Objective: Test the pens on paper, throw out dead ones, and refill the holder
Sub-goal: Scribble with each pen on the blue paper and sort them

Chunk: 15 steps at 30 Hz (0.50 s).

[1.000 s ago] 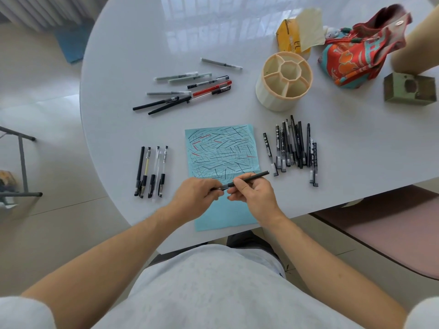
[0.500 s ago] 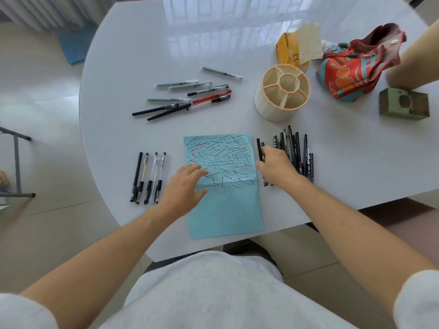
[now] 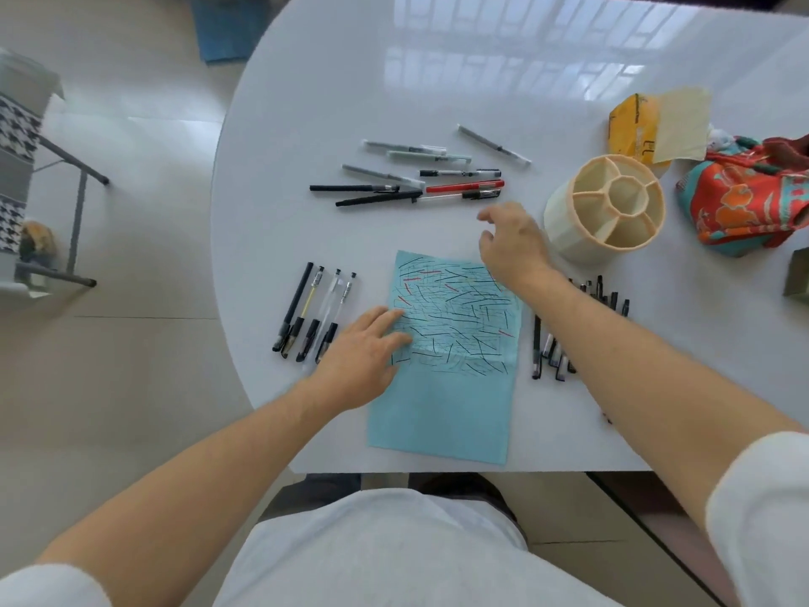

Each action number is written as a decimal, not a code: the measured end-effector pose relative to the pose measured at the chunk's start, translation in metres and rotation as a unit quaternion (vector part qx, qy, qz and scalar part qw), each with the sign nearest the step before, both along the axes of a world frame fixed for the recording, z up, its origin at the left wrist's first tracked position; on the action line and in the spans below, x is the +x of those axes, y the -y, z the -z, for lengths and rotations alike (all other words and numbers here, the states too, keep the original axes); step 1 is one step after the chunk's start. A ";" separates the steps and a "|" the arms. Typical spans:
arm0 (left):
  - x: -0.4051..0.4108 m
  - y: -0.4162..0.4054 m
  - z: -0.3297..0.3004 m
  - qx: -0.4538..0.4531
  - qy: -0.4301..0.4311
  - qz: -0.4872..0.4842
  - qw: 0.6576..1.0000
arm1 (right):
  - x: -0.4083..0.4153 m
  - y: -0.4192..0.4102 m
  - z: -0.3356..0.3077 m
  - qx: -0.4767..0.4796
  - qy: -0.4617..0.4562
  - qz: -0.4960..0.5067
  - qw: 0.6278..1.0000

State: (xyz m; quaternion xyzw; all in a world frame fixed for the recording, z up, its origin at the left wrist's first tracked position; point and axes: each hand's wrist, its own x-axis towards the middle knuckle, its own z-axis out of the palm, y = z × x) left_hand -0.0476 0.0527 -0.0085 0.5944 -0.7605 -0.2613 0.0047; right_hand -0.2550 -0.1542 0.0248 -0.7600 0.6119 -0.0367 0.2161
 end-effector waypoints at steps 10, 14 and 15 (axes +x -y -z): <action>0.003 0.001 -0.003 0.027 -0.032 -0.015 0.999 | 0.053 0.052 0.023 -0.039 -0.213 -0.158 0.963; 0.002 0.004 -0.006 0.033 -0.051 -0.026 0.998 | 0.030 0.027 0.005 -0.018 -0.041 -0.077 0.996; 0.001 0.005 -0.008 0.022 -0.071 -0.040 0.996 | 0.022 0.013 -0.003 -0.011 0.028 -0.037 0.999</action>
